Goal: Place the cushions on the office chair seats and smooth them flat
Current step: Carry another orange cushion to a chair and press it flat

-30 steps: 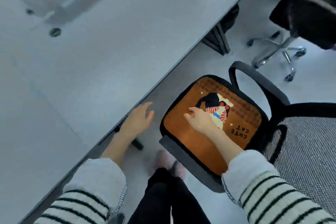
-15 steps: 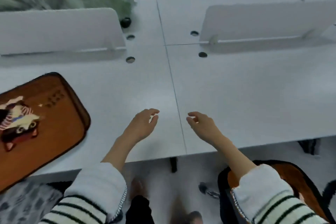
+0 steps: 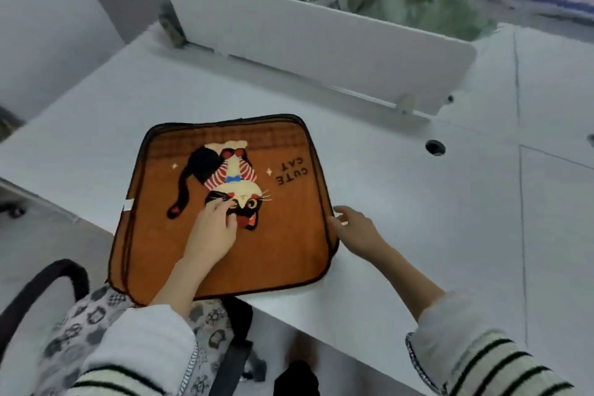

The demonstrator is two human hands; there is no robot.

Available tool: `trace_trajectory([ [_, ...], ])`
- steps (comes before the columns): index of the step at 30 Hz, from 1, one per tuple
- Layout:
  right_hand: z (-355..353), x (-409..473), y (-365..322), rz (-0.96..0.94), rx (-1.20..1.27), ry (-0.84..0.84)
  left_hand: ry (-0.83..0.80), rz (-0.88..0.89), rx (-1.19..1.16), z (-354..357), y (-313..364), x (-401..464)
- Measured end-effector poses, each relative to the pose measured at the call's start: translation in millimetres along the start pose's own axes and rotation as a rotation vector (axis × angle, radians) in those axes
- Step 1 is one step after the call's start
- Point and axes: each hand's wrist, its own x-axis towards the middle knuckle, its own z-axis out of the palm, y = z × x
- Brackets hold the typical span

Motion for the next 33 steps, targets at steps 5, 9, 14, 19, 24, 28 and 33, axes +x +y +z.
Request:
trace_trajectory([
  [5, 29.1, 47.6, -31.4, 0.030, -0.096, -0.032, 0.090, -0.253, 0.056, -20.3, -79.0, 18.5],
  [9, 49.2, 74.7, -40.7, 0.050, -0.112, 0.065, 0.056, -0.442, 0.048, -27.4, -117.9, 28.2],
  [14, 57.7, 84.8, -54.2, 0.112, -0.149, 0.191, 0.090, -0.459, -0.019, -26.1, -127.7, 35.2],
  [19, 60.4, 92.5, -56.5, 0.210, -0.130, 0.216, 0.200, -0.515, -0.033, -25.8, -116.0, 39.3],
  [24, 49.0, 96.0, -55.5, 0.201, -0.046, 0.286, 0.324, -0.479, -0.123, -28.8, -115.2, 44.3],
  [28, 45.6, 85.7, -59.7, 0.097, 0.057, 0.268, 0.369, -0.332, -0.096, -32.4, -106.6, 42.1],
  [33, 22.7, 48.7, -67.9, -0.001, 0.198, 0.342, 0.432, -0.218, -0.120, -46.9, -65.7, 25.8],
])
